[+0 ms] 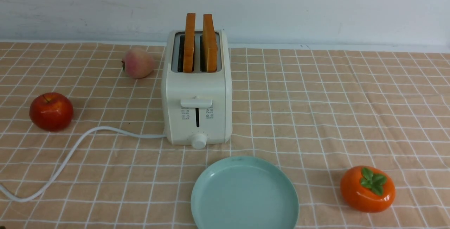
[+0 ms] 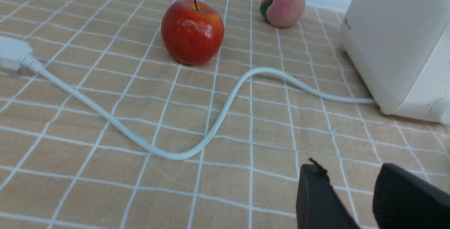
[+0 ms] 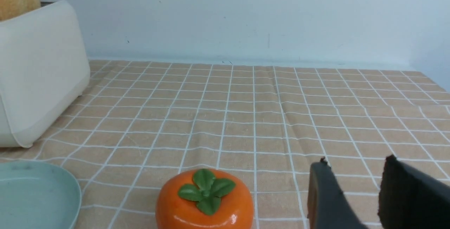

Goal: Take toasted bread from bread machine on light coffee tablecloth place on plate.
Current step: 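Grasp the toast slice in the toaster and pull it up out of the slot with the right gripper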

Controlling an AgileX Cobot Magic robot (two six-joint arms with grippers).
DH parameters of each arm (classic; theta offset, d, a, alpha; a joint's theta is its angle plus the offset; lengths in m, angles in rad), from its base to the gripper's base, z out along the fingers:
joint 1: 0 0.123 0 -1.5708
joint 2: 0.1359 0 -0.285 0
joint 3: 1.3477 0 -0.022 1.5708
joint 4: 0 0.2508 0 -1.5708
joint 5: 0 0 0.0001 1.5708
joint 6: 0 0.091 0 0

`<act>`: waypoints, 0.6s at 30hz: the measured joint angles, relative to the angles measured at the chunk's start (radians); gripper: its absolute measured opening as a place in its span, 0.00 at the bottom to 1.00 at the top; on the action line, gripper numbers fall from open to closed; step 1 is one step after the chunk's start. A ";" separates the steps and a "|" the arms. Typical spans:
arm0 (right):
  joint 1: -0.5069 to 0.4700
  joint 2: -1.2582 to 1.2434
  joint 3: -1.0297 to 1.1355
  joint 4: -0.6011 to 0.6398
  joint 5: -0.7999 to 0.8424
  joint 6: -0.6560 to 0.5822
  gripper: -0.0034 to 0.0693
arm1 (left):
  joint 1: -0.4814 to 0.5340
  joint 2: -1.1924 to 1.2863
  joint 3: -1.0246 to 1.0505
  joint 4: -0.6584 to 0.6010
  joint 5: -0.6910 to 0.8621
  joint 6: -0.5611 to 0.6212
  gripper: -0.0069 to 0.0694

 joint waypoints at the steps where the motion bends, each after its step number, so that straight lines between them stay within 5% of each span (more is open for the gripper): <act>1: 0.000 0.000 0.000 0.000 -0.004 0.000 0.38 | 0.000 0.000 0.000 0.000 -0.004 0.000 0.40; 11: 0.000 0.000 0.000 0.121 -0.294 0.188 0.38 | 0.000 0.000 0.000 -0.001 -0.052 0.000 0.40; 14: 0.000 0.000 0.000 0.135 -0.432 0.300 0.38 | 0.000 0.000 0.000 -0.067 -0.193 -0.054 0.40; 18: 0.000 0.000 -0.043 0.138 -0.496 0.428 0.38 | 0.000 0.000 0.000 -0.219 -0.601 -0.200 0.40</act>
